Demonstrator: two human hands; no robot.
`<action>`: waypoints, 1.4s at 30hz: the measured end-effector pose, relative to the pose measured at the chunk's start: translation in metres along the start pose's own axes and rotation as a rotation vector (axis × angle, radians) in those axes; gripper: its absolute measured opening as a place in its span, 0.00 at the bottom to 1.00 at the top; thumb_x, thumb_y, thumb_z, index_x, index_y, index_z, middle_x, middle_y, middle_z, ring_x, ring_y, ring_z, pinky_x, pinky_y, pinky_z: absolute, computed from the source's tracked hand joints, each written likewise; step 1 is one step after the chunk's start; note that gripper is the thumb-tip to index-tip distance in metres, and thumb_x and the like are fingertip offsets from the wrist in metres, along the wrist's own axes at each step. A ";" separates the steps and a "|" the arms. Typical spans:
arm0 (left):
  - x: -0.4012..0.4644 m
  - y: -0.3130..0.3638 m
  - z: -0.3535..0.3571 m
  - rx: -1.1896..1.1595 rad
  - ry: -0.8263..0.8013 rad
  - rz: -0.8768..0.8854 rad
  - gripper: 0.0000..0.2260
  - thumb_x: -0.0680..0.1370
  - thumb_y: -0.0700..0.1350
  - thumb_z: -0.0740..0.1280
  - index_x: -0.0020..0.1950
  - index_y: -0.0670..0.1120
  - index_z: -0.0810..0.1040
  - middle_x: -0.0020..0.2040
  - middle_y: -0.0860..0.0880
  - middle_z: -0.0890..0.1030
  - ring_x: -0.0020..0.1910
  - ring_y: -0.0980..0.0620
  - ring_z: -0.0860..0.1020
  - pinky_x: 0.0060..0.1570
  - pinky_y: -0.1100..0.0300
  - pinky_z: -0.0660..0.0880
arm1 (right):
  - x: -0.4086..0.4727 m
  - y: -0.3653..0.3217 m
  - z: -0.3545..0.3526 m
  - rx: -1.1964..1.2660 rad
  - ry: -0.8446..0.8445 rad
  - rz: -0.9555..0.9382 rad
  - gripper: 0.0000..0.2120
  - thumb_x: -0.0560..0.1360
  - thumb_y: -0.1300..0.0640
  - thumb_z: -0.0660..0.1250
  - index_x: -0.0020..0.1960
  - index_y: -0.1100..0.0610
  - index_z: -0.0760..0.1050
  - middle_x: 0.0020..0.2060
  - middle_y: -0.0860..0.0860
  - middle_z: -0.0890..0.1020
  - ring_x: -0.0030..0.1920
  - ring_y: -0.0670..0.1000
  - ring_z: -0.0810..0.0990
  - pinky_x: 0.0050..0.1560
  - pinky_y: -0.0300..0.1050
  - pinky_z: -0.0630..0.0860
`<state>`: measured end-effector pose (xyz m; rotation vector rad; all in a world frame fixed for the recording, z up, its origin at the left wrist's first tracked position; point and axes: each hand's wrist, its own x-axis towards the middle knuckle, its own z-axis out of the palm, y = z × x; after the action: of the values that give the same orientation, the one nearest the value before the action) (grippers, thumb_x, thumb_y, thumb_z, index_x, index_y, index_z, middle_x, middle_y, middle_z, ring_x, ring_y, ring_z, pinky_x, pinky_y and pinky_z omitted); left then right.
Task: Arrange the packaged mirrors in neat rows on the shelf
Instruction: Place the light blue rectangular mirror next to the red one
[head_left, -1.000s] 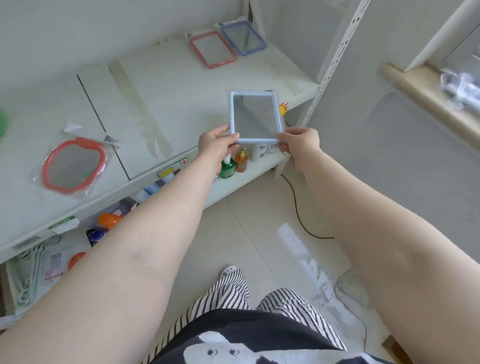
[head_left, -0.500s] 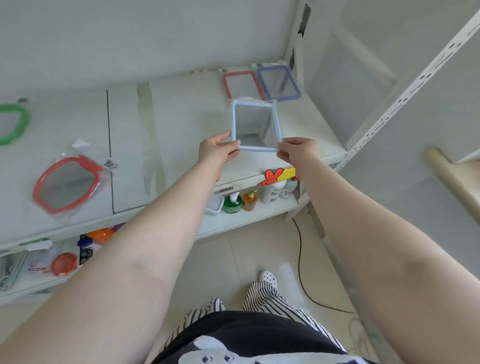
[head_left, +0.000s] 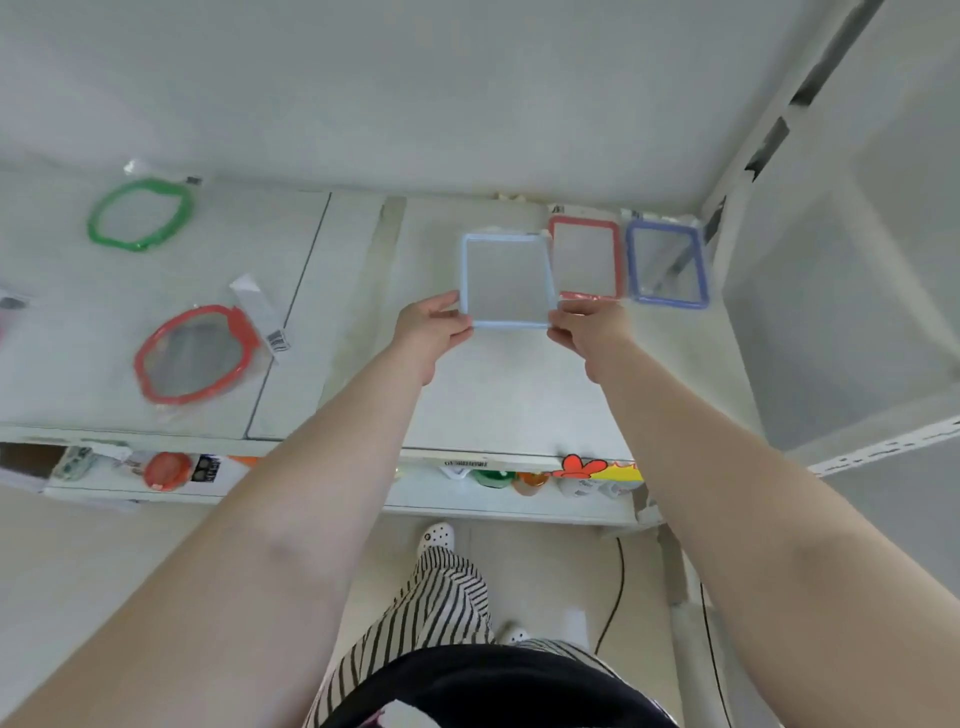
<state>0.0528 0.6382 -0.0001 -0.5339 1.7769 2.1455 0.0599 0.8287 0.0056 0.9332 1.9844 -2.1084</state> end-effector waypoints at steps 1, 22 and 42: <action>0.008 0.005 0.001 -0.001 0.013 0.007 0.23 0.75 0.27 0.65 0.70 0.34 0.68 0.44 0.44 0.76 0.52 0.44 0.76 0.61 0.57 0.73 | 0.008 -0.004 0.006 -0.007 -0.008 -0.001 0.12 0.72 0.68 0.70 0.56 0.64 0.78 0.40 0.53 0.80 0.34 0.49 0.81 0.60 0.50 0.78; 0.156 -0.008 0.019 0.171 0.242 0.066 0.17 0.74 0.37 0.70 0.62 0.42 0.80 0.56 0.40 0.83 0.44 0.47 0.79 0.41 0.62 0.74 | 0.116 -0.009 0.045 -0.205 0.052 -0.036 0.15 0.75 0.64 0.68 0.61 0.62 0.76 0.49 0.57 0.82 0.41 0.51 0.83 0.29 0.38 0.69; 0.159 -0.034 0.042 1.197 0.249 0.386 0.38 0.72 0.54 0.72 0.77 0.45 0.58 0.77 0.45 0.59 0.73 0.41 0.61 0.70 0.54 0.61 | 0.148 0.019 0.015 -0.963 0.340 -0.271 0.27 0.73 0.41 0.66 0.69 0.49 0.68 0.73 0.56 0.63 0.75 0.60 0.56 0.76 0.55 0.52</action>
<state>-0.0760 0.6855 -0.0970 -0.1229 2.9952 0.8044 -0.0564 0.8606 -0.0840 0.8540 2.9379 -0.8079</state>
